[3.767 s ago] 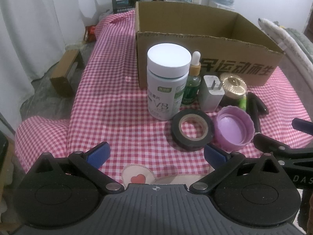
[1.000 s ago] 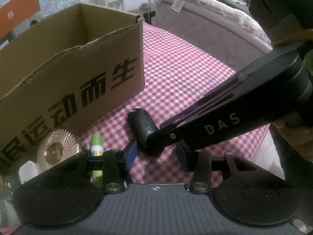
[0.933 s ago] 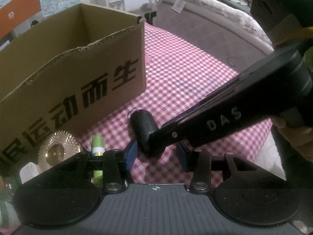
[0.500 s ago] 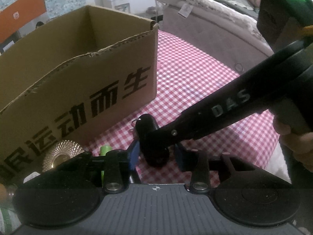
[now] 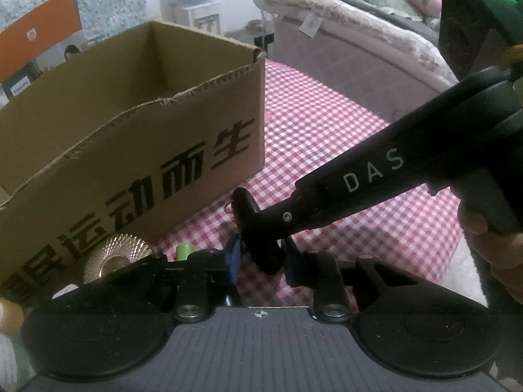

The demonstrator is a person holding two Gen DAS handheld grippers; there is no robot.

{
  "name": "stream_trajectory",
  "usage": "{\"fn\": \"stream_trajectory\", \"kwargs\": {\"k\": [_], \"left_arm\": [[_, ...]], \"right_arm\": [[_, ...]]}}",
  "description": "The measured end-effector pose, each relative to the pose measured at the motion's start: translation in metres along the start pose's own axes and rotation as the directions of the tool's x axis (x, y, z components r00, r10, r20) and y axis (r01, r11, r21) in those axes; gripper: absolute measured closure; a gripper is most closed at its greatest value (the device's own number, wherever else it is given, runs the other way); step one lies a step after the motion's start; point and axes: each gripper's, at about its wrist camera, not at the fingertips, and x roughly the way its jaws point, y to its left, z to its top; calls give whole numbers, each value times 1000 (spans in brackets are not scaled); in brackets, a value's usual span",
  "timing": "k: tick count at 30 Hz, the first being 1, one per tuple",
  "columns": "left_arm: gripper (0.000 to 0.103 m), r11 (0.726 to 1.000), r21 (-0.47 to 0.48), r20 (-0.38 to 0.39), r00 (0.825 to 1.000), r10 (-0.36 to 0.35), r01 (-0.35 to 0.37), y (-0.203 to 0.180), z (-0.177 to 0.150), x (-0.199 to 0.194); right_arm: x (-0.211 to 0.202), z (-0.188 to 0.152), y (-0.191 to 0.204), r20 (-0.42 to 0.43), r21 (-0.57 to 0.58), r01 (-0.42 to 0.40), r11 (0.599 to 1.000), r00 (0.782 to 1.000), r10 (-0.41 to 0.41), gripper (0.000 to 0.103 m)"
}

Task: Organize rigid objects
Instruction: 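Lift the black oval object with the right gripper toward the box, then lower the black oval object into the box and open the right gripper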

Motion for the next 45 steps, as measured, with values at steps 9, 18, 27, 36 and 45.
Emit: {"fn": "stream_trajectory", "kwargs": {"k": [9,18,27,36,45], "left_arm": [[79,999,-34,106,994,-24,28,5,-5,-46],[79,993,-108,265,962,68,-41,45,12,-127],[79,963,-239,176,969,171,-127,146,57,-127],[79,939,-310,-24,989,148,-148,220,75,-57],[79,926,-304,-74,975,210,-223,226,70,-46]], "right_arm": [[-25,-17,60,46,-68,54,996,998,-51,85],[-53,-9,163,137,-263,57,963,990,-21,84],[8,75,243,53,-390,-50,919,996,77,84],[135,163,214,-154,-216,-97,971,986,64,85],[189,174,175,-224,-61,-111,992,970,95,85]]}}
